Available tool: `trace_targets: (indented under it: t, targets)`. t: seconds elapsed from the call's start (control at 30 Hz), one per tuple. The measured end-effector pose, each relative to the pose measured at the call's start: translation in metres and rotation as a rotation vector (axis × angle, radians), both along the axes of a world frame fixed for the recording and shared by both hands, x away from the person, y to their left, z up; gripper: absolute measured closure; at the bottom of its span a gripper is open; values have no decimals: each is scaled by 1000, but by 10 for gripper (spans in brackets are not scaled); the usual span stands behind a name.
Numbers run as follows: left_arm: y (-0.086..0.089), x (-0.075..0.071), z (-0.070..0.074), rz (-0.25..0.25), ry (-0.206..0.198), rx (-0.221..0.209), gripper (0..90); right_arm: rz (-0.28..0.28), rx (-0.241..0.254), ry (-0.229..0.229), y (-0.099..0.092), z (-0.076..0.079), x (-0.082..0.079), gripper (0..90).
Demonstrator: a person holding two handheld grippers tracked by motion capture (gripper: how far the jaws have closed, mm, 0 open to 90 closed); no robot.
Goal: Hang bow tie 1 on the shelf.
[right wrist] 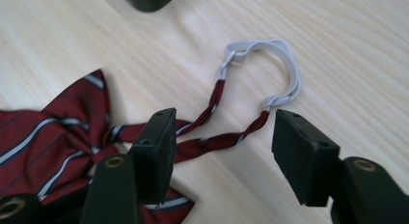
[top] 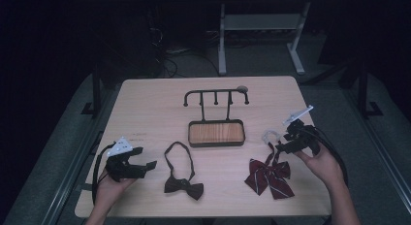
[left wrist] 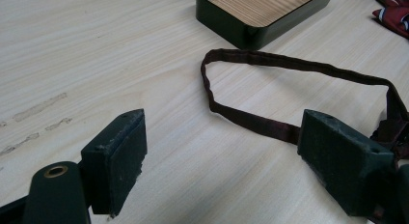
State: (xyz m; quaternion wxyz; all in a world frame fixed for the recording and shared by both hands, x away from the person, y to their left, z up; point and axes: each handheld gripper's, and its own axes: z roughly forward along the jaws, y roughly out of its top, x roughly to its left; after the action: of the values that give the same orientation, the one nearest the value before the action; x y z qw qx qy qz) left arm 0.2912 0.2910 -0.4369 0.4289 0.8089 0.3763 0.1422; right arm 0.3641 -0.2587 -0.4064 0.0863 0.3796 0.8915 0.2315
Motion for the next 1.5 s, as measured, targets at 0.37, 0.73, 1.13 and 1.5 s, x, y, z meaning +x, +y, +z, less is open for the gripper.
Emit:
trace_targets:
  t: [0.37,0.73,1.13,1.5]
  targets:
    - [0,0,0,-1,1,-6,178,-33,-23,72,-2,-15,22,488]
    - [0,0,1,2,1,-7,178,-77,-75,118,1,-23,41,573]
    - [1,0,1,5,-2,-6,178,-100,-132,152,6,-33,47,692]
    - [2,0,1,11,0,-16,178,-68,-188,155,15,-35,47,863]
